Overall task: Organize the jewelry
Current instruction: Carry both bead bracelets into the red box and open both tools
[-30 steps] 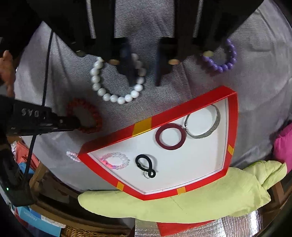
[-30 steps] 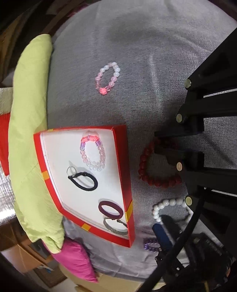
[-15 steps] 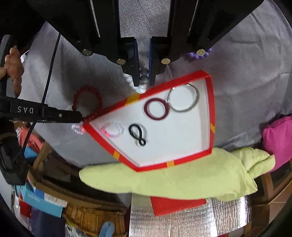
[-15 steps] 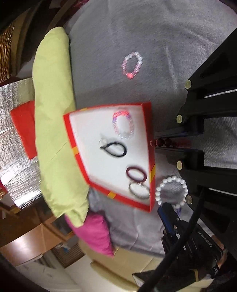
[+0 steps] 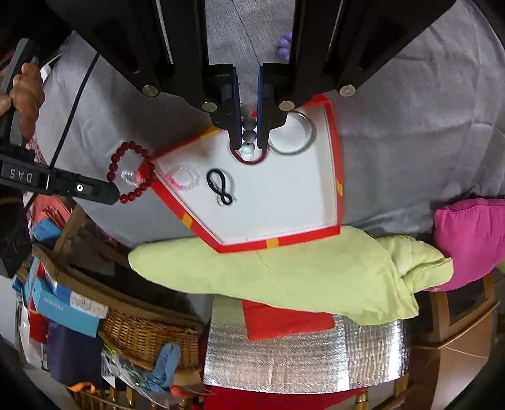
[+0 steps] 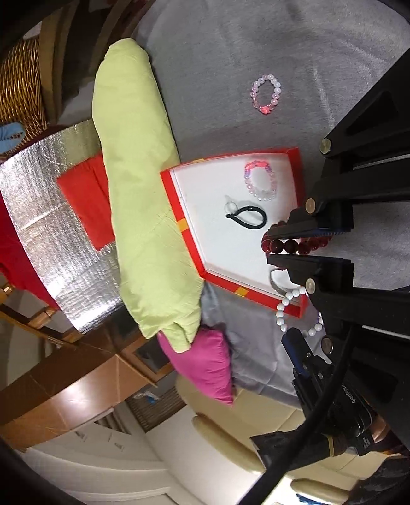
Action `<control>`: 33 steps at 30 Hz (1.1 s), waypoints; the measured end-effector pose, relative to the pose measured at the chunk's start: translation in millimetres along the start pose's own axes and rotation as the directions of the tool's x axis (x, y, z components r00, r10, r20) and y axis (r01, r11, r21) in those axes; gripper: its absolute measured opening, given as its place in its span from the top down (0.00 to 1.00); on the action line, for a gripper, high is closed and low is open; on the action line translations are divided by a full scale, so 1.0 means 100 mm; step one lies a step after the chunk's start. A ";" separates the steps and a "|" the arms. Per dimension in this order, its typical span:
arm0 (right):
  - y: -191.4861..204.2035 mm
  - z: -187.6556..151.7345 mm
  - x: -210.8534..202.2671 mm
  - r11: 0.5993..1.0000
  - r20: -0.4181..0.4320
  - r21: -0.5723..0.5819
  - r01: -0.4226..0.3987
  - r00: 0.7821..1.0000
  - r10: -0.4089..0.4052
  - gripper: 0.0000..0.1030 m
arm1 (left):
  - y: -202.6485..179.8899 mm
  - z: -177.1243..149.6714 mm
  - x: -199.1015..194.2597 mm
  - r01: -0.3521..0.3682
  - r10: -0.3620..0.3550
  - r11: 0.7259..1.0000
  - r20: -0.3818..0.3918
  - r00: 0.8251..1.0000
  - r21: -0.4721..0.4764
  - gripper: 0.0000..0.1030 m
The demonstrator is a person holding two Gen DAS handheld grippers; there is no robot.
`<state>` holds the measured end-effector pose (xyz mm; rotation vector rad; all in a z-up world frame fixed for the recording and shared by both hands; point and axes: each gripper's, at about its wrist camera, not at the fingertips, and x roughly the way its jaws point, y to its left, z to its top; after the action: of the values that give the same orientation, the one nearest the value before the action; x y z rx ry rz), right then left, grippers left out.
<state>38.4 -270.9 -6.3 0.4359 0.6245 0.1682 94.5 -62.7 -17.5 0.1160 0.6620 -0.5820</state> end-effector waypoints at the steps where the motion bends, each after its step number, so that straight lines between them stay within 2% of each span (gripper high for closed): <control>1: -0.01 0.01 0.00 1.000 0.003 0.007 -0.002 1.000 0.002 0.90 | 0.02 0.02 0.00 -0.007 0.007 1.000 0.007 1.000 -0.003 0.91; 14: 0.06 0.25 0.35 0.998 0.019 0.055 -0.036 0.999 0.035 0.90 | 0.23 0.23 0.31 -0.081 0.082 0.996 0.023 0.996 -0.041 0.91; 21: 0.12 0.40 0.78 0.995 0.002 0.087 -0.053 0.999 0.053 0.90 | 0.38 0.37 0.51 -0.095 0.096 0.993 0.013 0.995 -0.070 0.91; 33: 0.17 0.54 1.46 0.995 -0.057 0.096 -0.036 0.998 0.041 0.90 | 0.51 0.55 0.91 -0.129 0.129 0.990 -0.009 0.992 -0.062 0.90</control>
<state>187.7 -233.3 -36.6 0.5365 0.6841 0.1890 209.9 -77.9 -33.8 0.1015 0.6720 -0.4360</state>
